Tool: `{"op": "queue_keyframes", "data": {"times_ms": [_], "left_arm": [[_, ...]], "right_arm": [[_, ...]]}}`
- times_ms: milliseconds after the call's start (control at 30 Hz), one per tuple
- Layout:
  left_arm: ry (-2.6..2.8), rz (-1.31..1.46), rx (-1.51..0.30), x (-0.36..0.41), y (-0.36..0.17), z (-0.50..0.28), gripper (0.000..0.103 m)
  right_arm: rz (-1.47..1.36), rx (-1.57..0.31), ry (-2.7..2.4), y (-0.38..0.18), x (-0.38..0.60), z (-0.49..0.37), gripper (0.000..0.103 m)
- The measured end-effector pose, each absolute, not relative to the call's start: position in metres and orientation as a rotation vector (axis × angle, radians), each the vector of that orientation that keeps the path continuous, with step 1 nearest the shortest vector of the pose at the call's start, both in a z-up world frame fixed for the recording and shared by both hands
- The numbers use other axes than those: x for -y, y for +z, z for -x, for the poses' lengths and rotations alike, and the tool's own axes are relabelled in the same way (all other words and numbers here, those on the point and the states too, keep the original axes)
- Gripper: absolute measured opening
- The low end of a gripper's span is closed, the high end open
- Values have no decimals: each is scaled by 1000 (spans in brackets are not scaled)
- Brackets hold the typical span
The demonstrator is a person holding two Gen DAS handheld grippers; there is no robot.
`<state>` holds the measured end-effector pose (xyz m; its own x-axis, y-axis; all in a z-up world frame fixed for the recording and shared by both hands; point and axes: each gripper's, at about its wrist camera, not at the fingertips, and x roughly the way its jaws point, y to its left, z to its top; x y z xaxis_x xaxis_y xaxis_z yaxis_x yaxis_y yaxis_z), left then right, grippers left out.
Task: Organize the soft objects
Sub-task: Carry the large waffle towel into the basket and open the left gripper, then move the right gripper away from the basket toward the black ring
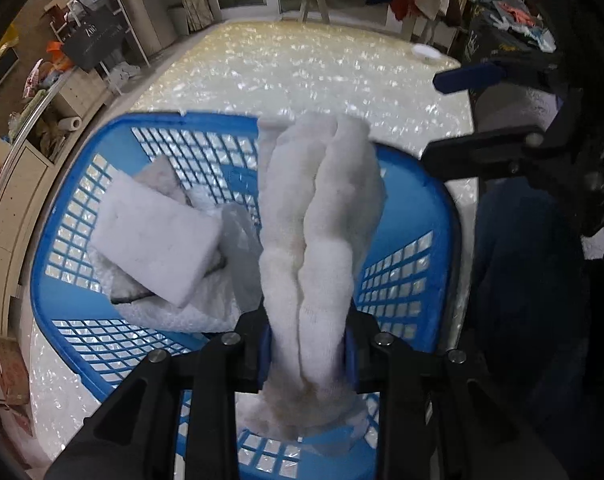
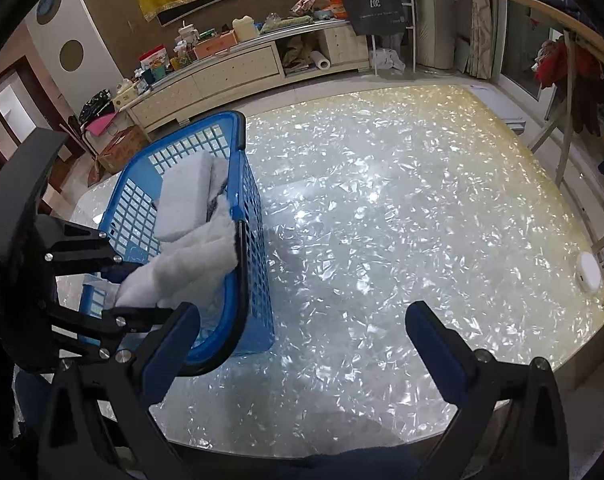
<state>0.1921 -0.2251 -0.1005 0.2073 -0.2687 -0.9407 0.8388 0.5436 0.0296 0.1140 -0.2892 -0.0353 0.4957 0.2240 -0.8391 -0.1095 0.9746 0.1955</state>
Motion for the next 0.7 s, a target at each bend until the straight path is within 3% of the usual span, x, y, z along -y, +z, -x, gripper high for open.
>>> {"op": "queue_keyframes", "data": {"times_ms": [333,500,600,700], "left_arm": [[-863,-632,-1133,226,-105,-198,27],[-831,-639,-1112,221,-103,-205,48],[-832,-648,-1103,219,-98,-200,51],[-831,-645,-1087,215,-90,-192,63]], "right_arm": [[-136,-1040,201,-38,293,-123,103],[-129,-1040,198,-38,292,-123,103],[-128,-1040,193,-37,292,-121,103],[-128,-1038,188,-35,292,-120,103]]}}
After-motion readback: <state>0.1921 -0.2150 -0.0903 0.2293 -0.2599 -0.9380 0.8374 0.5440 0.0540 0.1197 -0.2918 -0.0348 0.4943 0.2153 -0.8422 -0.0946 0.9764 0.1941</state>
